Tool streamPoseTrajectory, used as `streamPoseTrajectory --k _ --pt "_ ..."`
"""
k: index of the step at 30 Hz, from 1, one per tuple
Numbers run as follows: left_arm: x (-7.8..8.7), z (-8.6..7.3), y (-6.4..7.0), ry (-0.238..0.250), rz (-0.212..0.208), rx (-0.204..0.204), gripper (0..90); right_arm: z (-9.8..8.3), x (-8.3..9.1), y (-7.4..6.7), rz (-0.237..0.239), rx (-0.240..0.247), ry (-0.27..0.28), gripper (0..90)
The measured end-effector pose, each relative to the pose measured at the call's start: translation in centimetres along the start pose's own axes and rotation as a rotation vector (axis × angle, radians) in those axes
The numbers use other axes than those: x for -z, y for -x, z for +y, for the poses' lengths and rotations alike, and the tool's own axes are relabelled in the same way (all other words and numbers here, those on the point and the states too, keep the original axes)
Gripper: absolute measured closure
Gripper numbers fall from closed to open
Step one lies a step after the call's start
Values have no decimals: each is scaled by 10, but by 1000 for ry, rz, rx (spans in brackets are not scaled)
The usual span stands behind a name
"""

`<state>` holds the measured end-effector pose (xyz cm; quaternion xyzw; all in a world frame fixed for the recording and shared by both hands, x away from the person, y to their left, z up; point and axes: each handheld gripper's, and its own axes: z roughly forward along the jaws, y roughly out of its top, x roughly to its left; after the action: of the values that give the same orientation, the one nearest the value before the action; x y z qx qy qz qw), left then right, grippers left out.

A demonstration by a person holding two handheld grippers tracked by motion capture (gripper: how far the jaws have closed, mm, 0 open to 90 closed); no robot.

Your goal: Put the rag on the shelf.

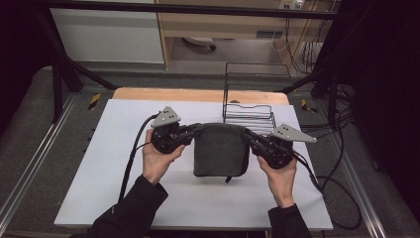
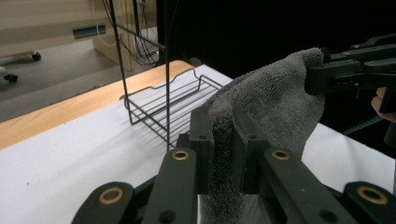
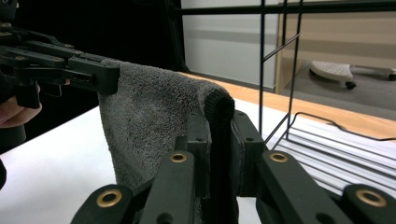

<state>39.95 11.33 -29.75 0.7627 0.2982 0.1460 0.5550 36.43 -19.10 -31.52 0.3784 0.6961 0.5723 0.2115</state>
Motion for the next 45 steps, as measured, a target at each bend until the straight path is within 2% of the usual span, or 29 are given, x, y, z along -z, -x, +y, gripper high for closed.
streamPoseTrajectory --k 13,17,34,45 --pt "-13 23 9 88 -3 -18 800 16 18 7 -55 19 83 806" --pt "-17 31 11 114 -8 -20 800 26 25 8 -80 25 134 806" --pt "-33 65 15 239 2 -9 800 49 36 15 -139 41 245 807" --pt "-43 87 20 297 6 -35 800 67 42 22 -186 53 310 807"
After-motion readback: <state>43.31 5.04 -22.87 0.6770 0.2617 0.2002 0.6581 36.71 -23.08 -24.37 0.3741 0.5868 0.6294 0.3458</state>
